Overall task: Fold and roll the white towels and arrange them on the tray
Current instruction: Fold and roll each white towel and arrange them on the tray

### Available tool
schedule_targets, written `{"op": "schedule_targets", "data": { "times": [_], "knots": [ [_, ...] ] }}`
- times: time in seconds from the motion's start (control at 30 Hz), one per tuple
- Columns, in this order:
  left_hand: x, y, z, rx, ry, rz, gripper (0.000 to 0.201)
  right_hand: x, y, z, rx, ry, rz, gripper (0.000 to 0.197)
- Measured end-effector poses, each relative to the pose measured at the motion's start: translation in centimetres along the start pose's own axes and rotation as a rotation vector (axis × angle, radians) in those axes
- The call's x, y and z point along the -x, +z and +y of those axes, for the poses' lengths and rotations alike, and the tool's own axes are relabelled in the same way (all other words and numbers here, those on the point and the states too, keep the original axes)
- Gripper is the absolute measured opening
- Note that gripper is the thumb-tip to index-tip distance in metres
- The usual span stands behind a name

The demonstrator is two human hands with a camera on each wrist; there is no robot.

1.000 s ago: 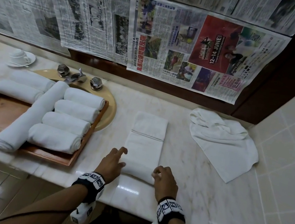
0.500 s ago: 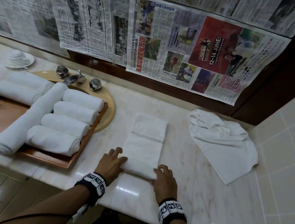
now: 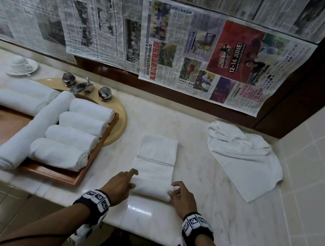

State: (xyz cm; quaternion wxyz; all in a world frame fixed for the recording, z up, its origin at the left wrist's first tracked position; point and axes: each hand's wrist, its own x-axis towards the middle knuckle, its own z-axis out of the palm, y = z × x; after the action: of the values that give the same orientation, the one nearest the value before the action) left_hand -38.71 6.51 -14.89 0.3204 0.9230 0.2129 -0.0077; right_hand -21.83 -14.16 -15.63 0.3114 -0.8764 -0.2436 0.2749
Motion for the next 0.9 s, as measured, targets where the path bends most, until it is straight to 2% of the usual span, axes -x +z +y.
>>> {"op": "schedule_targets", "data": {
  "times": [0.1,0.2,0.3,0.37,0.4,0.47,0.6,0.67,0.77,0.9],
  "knots": [
    [-0.2,0.0,0.2,0.031,-0.033,0.027,0.029,0.0,0.5,-0.5,0.019,0.018,0.074,0.016],
    [0.1,0.5,0.6,-0.011,-0.035,0.078,0.024,0.4,1.2,-1.1,0.031,-0.031,0.21,0.012],
    [0.7,1.0,0.5,-0.07,0.022,0.16,0.015,0.6,1.8,-0.9,0.084,-0.14,0.319,0.014],
    [0.9,1.1,-0.1,-0.145,0.09,0.201,0.009,0.8,1.9,-0.6,0.149,-0.19,0.339,0.011],
    [1.0,1.2,-0.4,-0.187,0.121,0.201,0.012,1.0,1.8,-0.4,0.181,-0.206,0.336,0.01],
    [1.1,1.2,-1.1,-0.255,0.15,0.152,0.03,1.3,1.8,0.0,0.264,-0.238,0.299,0.013],
    [0.3,0.8,-1.1,-0.326,0.107,0.049,0.054,1.3,2.0,0.7,0.374,-0.212,0.127,0.057],
    [-0.4,0.3,-0.4,-0.35,0.087,0.031,0.06,0.6,1.7,0.3,0.381,-0.174,0.12,0.06],
    [-1.2,-0.5,0.4,-0.413,0.08,0.024,0.055,-0.2,1.5,-0.4,0.339,-0.155,0.122,0.053],
    [-0.9,-0.4,0.3,-0.35,0.097,-0.011,0.043,-0.2,1.5,0.6,0.23,-0.184,0.05,0.046]
  ]
}}
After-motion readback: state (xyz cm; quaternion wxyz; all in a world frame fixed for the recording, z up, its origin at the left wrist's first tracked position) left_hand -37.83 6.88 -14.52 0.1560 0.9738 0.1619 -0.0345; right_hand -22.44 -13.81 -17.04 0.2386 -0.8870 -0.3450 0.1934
